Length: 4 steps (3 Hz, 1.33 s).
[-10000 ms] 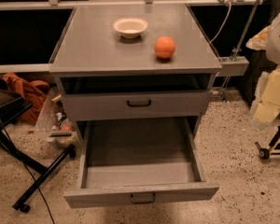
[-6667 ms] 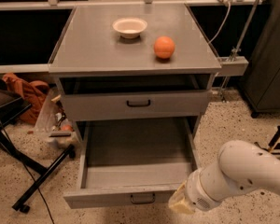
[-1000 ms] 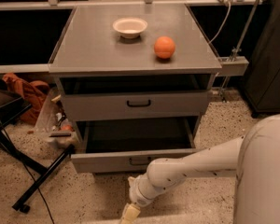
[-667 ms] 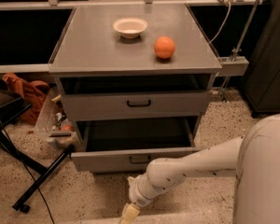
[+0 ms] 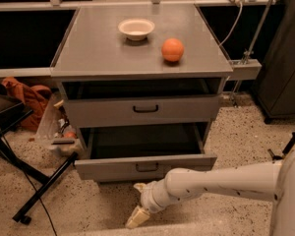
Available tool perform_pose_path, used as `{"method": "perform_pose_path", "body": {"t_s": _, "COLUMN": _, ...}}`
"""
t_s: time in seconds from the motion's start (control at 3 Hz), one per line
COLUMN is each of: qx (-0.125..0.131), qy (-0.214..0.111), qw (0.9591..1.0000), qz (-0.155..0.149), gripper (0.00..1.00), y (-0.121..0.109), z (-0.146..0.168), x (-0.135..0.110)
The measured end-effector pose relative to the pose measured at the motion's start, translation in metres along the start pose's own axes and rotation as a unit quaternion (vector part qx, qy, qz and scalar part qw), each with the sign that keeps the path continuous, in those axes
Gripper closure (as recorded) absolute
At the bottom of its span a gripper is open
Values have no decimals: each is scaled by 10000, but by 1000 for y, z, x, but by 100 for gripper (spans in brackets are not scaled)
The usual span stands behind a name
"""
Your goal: Close middle drawer
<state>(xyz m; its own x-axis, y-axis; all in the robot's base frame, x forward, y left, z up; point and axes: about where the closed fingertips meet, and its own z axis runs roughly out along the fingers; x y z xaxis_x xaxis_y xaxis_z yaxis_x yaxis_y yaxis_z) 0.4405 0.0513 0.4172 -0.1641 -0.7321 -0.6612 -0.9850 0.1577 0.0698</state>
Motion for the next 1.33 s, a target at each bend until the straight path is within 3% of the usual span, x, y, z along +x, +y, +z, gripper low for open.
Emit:
{"method": "perform_pose_path", "body": {"t_s": 0.33, "qx": 212, "qy": -648, "qw": 9974, "qz": -221, "gripper": 42, "y": -33, "z": 0, "x": -6}}
{"method": "perform_pose_path", "body": {"t_s": 1.0, "qx": 815, "qy": -1308, "qw": 9875, "qz": -329, "gripper": 89, "y": -98, "z": -13, "x": -17}}
{"method": "perform_pose_path", "body": {"t_s": 1.33, "qx": 1159, "qy": -1103, "qw": 9871, "qz": -95, "gripper": 86, "y": -120, "z": -19, "x": -13}}
